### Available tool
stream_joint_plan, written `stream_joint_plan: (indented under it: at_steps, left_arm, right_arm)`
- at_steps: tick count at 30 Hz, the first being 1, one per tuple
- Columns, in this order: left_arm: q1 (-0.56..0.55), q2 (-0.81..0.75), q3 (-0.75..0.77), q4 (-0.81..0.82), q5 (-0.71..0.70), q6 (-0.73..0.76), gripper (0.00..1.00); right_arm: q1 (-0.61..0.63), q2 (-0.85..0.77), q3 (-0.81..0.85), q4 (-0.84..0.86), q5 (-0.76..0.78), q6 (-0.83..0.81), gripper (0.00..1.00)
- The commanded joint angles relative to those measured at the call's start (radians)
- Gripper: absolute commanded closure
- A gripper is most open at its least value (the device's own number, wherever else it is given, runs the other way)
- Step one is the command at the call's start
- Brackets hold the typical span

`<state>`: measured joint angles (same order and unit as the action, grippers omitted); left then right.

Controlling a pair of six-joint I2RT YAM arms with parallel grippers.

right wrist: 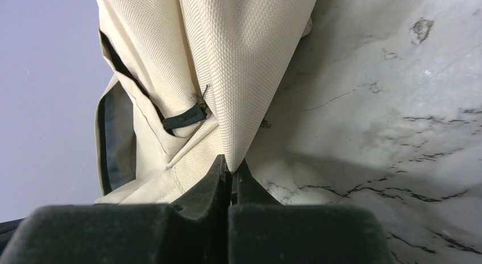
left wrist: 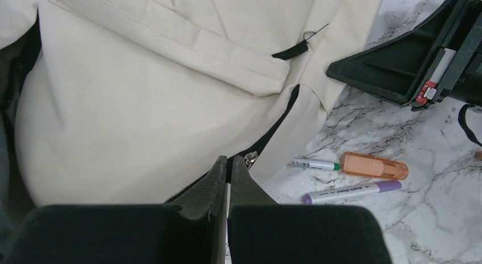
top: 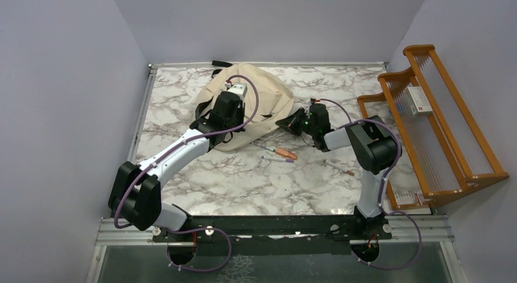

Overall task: Pack the student bag
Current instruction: Zip the student bag at the center of the board.

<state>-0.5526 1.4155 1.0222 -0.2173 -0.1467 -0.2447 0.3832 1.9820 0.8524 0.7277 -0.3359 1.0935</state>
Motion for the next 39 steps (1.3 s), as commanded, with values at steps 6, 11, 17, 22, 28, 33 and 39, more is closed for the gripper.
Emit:
stream_joint_plan:
  at_steps: [6, 11, 17, 22, 28, 33, 39]
  left_arm:
    - [0.050, -0.089, 0.009, -0.039, -0.085, 0.047, 1.00]
    - [0.083, -0.113, 0.002, -0.054, -0.086, 0.055, 1.00]
    - [0.117, -0.134, -0.019, -0.063, -0.080, 0.059, 1.00]
    - [0.146, -0.143, -0.038, -0.065, -0.088, 0.059, 1.00]
    - [0.189, -0.137, -0.043, -0.091, -0.145, 0.041, 1.00]
    - [0.233, -0.136, -0.048, -0.081, -0.132, 0.031, 1.00]
    - [0.240, -0.119, -0.065, 0.007, 0.013, 0.051, 1.00]
  right_arm:
    - [-0.057, -0.032, -0.017, -0.067, 0.061, -0.086, 1.00]
    - [-0.075, -0.052, -0.020, -0.104, 0.084, -0.133, 1.00]
    - [-0.094, -0.084, -0.017, -0.154, 0.108, -0.203, 1.00]
    - [-0.100, -0.119, -0.016, -0.209, 0.136, -0.269, 1.00]
    - [-0.104, -0.157, -0.020, -0.265, 0.179, -0.337, 1.00]
    - [-0.106, -0.183, -0.012, -0.306, 0.190, -0.394, 0.99]
    - [-0.106, -0.268, -0.015, -0.394, 0.148, -0.514, 0.80]
